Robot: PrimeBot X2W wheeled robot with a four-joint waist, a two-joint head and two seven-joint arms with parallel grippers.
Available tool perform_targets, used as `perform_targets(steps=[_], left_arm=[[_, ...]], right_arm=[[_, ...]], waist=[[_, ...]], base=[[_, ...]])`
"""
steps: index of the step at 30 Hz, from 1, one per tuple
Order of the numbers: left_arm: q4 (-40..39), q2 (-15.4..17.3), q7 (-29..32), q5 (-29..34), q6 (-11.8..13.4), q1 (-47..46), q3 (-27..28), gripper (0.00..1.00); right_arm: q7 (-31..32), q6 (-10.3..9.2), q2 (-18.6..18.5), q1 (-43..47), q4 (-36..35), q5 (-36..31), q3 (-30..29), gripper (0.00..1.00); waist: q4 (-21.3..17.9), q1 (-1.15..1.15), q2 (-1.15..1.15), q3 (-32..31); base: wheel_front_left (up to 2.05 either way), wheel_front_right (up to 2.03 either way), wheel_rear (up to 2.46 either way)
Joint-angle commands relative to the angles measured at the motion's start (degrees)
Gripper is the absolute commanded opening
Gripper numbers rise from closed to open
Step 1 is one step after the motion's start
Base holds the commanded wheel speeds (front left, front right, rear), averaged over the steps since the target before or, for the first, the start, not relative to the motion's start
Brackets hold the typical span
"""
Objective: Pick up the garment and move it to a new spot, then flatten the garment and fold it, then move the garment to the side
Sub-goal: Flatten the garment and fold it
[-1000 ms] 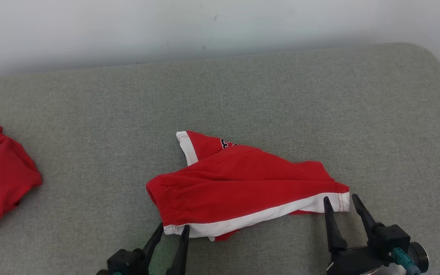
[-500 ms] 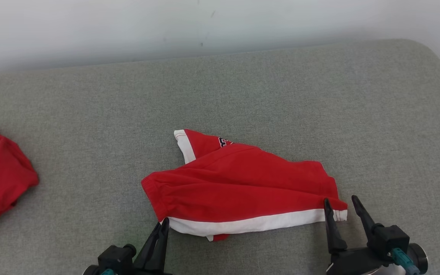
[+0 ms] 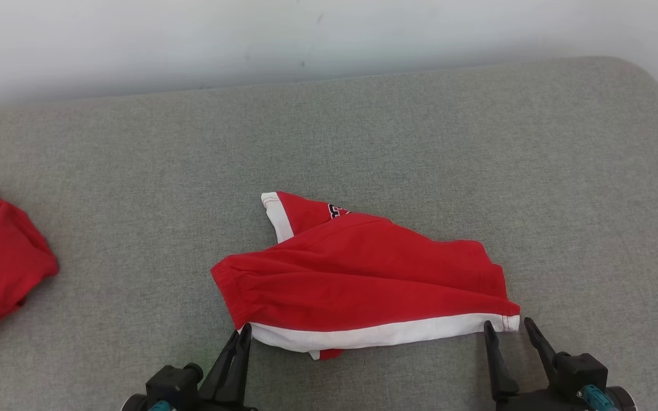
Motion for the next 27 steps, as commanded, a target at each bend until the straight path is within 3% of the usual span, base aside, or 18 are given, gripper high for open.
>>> perform_targets(steps=[1, 2, 3, 4, 6, 7, 9, 10, 11, 22, 27], left_arm=[[0.0, 0.1, -0.2, 0.6, 0.1, -0.4, 0.2, 0.0], [-0.1, 0.0, -0.2, 0.7, 0.1, -0.3, 0.2, 0.0], [-0.1, 0.0, -0.2, 0.7, 0.1, -0.3, 0.1, 0.0], [-0.1, 0.0, -0.2, 0.7, 0.1, -0.3, 0.1, 0.0], [-0.1, 0.0, -0.2, 0.8, 0.1, -0.2, 0.1, 0.0], [-0.2, 0.0, -0.2, 0.9, 0.1, -0.2, 0.1, 0.0], [-0.3, 0.0, -0.2, 0.9, 0.1, -0.2, 0.2, 0.0], [-0.4, 0.0, -0.2, 0.9, 0.1, -0.2, 0.3, 0.0], [-0.6, 0.1, -0.2, 0.9, 0.1, -0.2, 0.4, 0.0], [-6.5, 1.0, -0.2, 1.4, 0.1, 0.3, 4.0, 0.0], [-10.7, 4.5, -0.2, 2.1, 0.1, -2.2, 3.7, 0.0]], right_arm=[[0.0, -0.13, -0.1, -0.3, 0.2, 0.4, 0.4, 1.0], [0.0, -0.13, -0.1, -0.5, 0.3, 0.5, 0.6, 0.97], [0.0, -0.13, -0.1, -0.6, 0.5, 0.6, 0.9, 0.83], [0.0, -0.13, -0.1, -0.6, 0.5, 0.6, 0.9, 0.83], [0.0, -0.13, -0.4, -0.8, 0.6, 0.9, 1.2, 0.49], [0.0, -0.13, -0.5, -0.9, 0.6, 1.0, 1.4, 0.44], [0.0, -0.13, -0.5, -1.0, 0.7, 1.3, 1.7, 0.2], [0.0, -0.13, -0.6, -1.0, 0.7, 1.4, 1.8, 0.14], [0.0, -0.13, -0.7, -1.0, 0.6, 1.4, 1.9, 0.0], [0.0, -0.13, -0.5, -2.1, -6.4, 5.5, 2.3, 0.0], [0.0, -0.13, -0.4, -5.5, -10.4, 7.7, 3.3, 0.0]], waist=[[0.1, 0.0, 0.0, 0.1], [0.2, 0.0, 0.0, 0.1], [0.2, 0.0, 0.0, 0.1], [0.2, 0.0, 0.0, 0.1], [0.3, 0.0, 0.0, 0.2], [0.4, 0.0, 0.0, 0.3], [0.4, 0.0, 0.0, 0.3], [0.4, 0.0, 0.0, 0.4], [0.4, 0.0, 0.0, 0.4], [0.3, 0.0, 0.0, -3.1], [0.5, 0.0, 0.0, -6.2]], base=[[0.0, 0.0, 0.0], [0.0, 0.0, 0.0], [0.0, 0.0, 0.0], [0.0, 0.0, 0.0], [0.0, 0.0, 0.0], [0.0, 0.0, 0.0], [0.0, 0.0, 0.0], [0.0, 0.0, 0.0], [0.0, 0.0, 0.0], [0.0, 0.0, 0.0], [0.0, 0.0, 0.0]])
